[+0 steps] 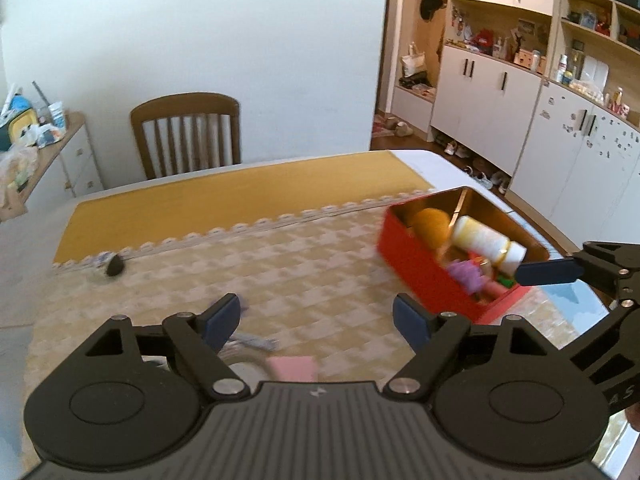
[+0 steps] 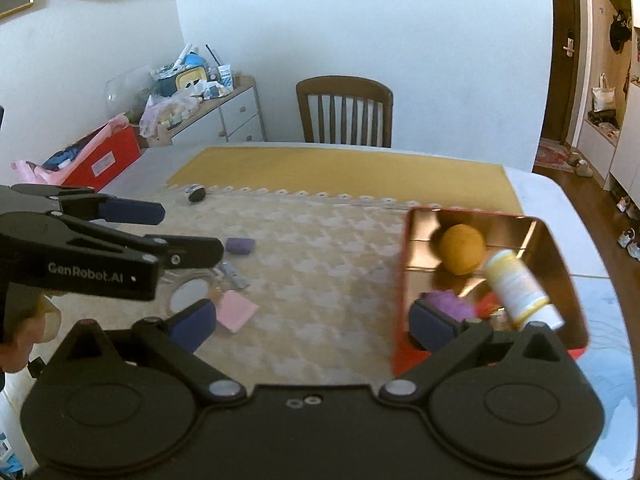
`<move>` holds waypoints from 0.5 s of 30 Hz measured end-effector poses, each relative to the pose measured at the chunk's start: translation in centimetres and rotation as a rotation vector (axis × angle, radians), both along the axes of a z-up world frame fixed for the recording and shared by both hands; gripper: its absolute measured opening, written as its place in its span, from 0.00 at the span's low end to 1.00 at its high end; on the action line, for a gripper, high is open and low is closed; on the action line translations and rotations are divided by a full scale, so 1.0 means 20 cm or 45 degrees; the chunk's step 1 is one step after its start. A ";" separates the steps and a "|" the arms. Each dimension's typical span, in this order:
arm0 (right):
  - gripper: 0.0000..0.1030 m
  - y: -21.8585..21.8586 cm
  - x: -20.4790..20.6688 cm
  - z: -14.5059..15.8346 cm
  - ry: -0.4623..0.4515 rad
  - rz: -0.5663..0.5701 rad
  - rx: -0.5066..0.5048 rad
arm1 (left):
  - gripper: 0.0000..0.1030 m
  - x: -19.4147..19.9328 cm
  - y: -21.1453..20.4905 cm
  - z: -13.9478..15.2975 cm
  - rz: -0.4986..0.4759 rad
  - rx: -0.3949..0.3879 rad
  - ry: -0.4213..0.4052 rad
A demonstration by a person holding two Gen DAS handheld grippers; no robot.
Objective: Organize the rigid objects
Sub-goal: 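Grasp the white sunglasses with the left tool while the right tool grasps the round mirror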
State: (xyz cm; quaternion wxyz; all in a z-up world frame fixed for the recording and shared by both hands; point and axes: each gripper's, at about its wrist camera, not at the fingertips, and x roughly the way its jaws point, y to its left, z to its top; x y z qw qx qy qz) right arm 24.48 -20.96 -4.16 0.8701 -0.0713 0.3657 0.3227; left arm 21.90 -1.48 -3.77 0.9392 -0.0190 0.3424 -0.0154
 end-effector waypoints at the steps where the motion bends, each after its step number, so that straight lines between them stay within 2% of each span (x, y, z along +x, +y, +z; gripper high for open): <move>1: 1.00 0.03 -0.01 -0.01 0.003 -0.001 -0.005 | 0.81 -0.01 0.04 -0.01 0.004 -0.004 0.001; 8: 1.00 0.22 -0.07 -0.07 0.023 0.016 -0.043 | 0.81 -0.07 0.35 -0.13 0.059 0.001 0.046; 15: 1.00 0.41 -0.10 -0.13 0.039 0.084 -0.077 | 0.81 -0.05 0.53 -0.25 0.109 -0.003 0.094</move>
